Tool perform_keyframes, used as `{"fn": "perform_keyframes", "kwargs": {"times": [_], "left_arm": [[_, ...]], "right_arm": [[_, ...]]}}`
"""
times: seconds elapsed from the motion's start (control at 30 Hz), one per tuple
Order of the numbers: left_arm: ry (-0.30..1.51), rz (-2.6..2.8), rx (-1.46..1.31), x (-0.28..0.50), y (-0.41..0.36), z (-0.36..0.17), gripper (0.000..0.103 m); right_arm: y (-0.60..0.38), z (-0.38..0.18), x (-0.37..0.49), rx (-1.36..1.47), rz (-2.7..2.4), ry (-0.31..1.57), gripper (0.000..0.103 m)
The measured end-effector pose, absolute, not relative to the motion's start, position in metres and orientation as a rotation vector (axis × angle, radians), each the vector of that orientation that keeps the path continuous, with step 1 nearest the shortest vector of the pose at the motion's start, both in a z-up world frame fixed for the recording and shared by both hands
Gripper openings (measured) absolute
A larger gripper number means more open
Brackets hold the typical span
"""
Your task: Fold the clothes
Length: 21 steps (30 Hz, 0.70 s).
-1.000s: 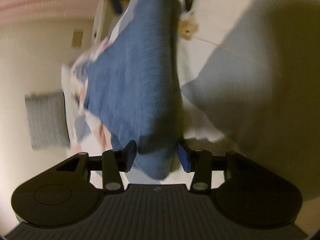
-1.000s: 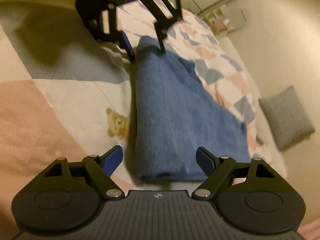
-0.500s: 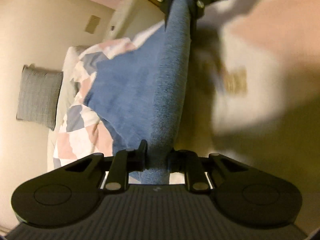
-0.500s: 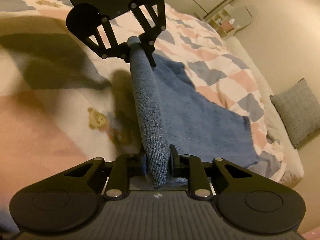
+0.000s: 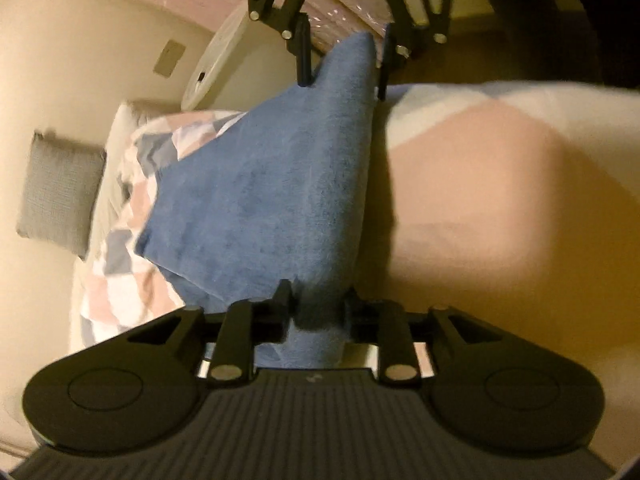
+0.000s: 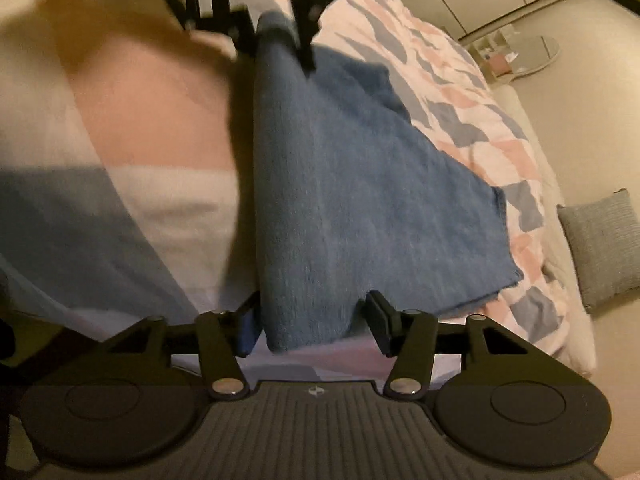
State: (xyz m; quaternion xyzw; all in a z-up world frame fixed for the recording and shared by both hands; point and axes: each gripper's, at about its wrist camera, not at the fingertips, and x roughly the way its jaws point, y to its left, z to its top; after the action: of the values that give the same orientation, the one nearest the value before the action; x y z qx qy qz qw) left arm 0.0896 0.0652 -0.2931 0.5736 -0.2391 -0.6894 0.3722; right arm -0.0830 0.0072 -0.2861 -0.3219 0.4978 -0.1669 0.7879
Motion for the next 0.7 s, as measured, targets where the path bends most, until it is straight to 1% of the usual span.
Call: {"fn": "perform_keyframes", "kwargs": {"times": [0.03, 0.17, 0.27, 0.33, 0.4, 0.47, 0.5, 0.53, 0.6, 0.7], "left_arm": [[-0.632, -1.755, 1.477, 0.091, 0.066, -0.297, 0.037], [-0.707, -1.699, 1.504, 0.098, 0.067, -0.313, 0.037], [-0.811, -1.668, 1.529, 0.1, 0.065, -0.326, 0.037], [-0.853, -1.661, 1.541, 0.104, 0.06, -0.33, 0.041], [-0.816, -1.678, 1.545, 0.109, 0.053, -0.327, 0.042], [-0.795, -1.706, 1.568, 0.11, 0.049, -0.328, 0.036], [-0.779, -1.716, 1.576, 0.11, 0.048, -0.328, 0.026], [-0.761, -1.726, 1.582, 0.11, 0.046, -0.328, 0.022], [-0.726, -1.734, 1.571, 0.111, 0.046, -0.323, 0.019], [-0.651, -1.752, 1.56, 0.11, 0.043, -0.31, 0.018]], "right_arm": [[0.008, -0.288, -0.085, -0.697, -0.367, 1.064, 0.053], [0.014, -0.301, -0.082, -0.8, -0.371, 1.001, 0.059], [0.012, -0.31, -0.08, -0.854, -0.356, 0.992, 0.059], [0.008, -0.312, -0.08, -0.86, -0.355, 0.993, 0.058], [0.003, -0.309, -0.082, -0.833, -0.346, 0.986, 0.054], [-0.001, -0.305, -0.082, -0.789, -0.335, 0.974, 0.045], [-0.003, -0.302, -0.083, -0.768, -0.329, 0.968, 0.039], [-0.004, -0.298, -0.085, -0.748, -0.319, 0.958, 0.036], [-0.007, -0.29, -0.09, -0.714, -0.29, 0.938, 0.031], [-0.015, -0.276, -0.099, -0.653, -0.228, 0.919, 0.027]]}}
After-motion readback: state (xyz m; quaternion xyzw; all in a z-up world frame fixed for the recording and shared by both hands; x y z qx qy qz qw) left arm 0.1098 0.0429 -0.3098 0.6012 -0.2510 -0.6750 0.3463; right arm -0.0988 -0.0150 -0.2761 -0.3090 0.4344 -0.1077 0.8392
